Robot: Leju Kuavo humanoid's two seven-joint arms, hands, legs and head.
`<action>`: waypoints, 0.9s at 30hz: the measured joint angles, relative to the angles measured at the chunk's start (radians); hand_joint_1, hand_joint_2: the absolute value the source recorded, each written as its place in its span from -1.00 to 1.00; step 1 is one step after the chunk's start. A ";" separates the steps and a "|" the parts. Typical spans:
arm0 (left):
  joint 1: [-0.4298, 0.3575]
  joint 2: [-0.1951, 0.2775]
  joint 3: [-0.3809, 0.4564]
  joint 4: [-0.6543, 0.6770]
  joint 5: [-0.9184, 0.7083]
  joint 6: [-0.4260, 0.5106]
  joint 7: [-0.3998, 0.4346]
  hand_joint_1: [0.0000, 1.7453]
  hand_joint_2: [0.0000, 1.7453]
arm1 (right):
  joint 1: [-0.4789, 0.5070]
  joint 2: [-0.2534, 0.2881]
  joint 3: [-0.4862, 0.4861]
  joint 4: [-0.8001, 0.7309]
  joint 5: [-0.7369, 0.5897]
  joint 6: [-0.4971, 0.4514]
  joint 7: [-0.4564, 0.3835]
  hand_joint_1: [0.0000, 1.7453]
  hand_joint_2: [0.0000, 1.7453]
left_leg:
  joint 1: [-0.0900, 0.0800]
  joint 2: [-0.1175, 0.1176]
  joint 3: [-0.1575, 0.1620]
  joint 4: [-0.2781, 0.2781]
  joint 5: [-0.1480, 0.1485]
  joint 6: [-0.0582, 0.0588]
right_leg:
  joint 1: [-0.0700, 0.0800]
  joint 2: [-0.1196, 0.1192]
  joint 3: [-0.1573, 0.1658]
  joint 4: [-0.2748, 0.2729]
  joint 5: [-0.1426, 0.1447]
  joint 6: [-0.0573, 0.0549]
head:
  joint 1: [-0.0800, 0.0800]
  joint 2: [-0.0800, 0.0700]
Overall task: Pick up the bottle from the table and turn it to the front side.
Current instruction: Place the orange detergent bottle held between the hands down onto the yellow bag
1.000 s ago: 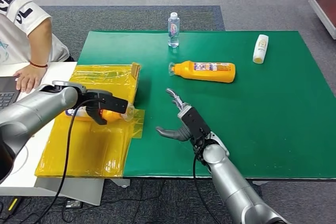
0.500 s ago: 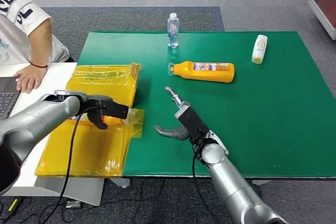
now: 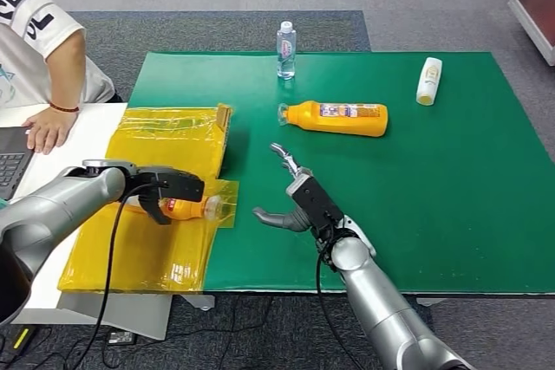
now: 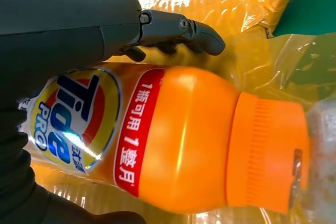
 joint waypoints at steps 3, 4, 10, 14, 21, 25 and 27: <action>0.006 0.007 0.010 0.000 -0.002 0.012 -0.010 -1.00 1.00 | 0.000 0.000 0.000 0.000 0.003 -0.001 0.001 -1.00 1.00 | 0.000 0.000 0.000 0.000 0.000 0.000 | 0.000 0.000 0.000 0.000 0.000 0.000 | 0.000 0.000; 0.008 0.009 0.014 0.000 -0.002 0.016 -0.013 -1.00 1.00 | 0.001 0.000 0.000 0.001 0.004 -0.002 0.002 -1.00 1.00 | 0.000 0.000 0.000 0.000 0.000 0.000 | 0.000 0.000 0.000 0.000 0.000 0.000 | 0.000 0.000; 0.030 0.029 0.052 -0.012 -0.001 0.065 -0.042 -1.00 1.00 | 0.005 -0.001 -0.001 0.002 0.007 -0.010 0.010 -1.00 1.00 | 0.000 0.000 0.000 0.000 0.000 0.000 | 0.000 0.000 -0.001 0.000 0.000 0.000 | 0.000 0.000; 0.050 0.045 0.088 -0.033 -0.012 0.110 -0.041 -1.00 1.00 | 0.013 -0.002 -0.010 0.002 0.008 -0.020 0.015 -1.00 1.00 | 0.000 0.000 0.000 0.000 0.000 0.000 | 0.000 0.000 0.000 0.000 0.000 0.000 | 0.000 0.000; 0.067 0.054 0.139 -0.050 -0.060 0.154 0.000 -1.00 1.00 | 0.020 -0.006 -0.024 0.002 0.018 -0.024 0.024 -1.00 1.00 | 0.000 0.000 0.000 0.000 0.000 0.000 | 0.000 0.000 0.000 0.000 0.000 0.000 | 0.000 0.000; 0.080 0.053 0.167 -0.057 -0.095 0.188 0.016 -1.00 1.00 | 0.025 -0.008 -0.030 0.002 0.028 -0.027 0.031 -1.00 1.00 | 0.000 0.000 0.000 0.000 0.000 0.000 | 0.000 0.000 -0.001 0.000 0.000 0.000 | 0.000 0.000; 0.091 0.050 0.183 -0.062 -0.120 0.220 0.025 -1.00 1.00 | 0.030 -0.009 -0.036 0.001 0.032 -0.031 0.036 -1.00 1.00 | 0.000 0.000 0.000 0.000 0.000 0.000 | 0.000 0.000 -0.001 0.000 0.000 0.000 | 0.000 0.000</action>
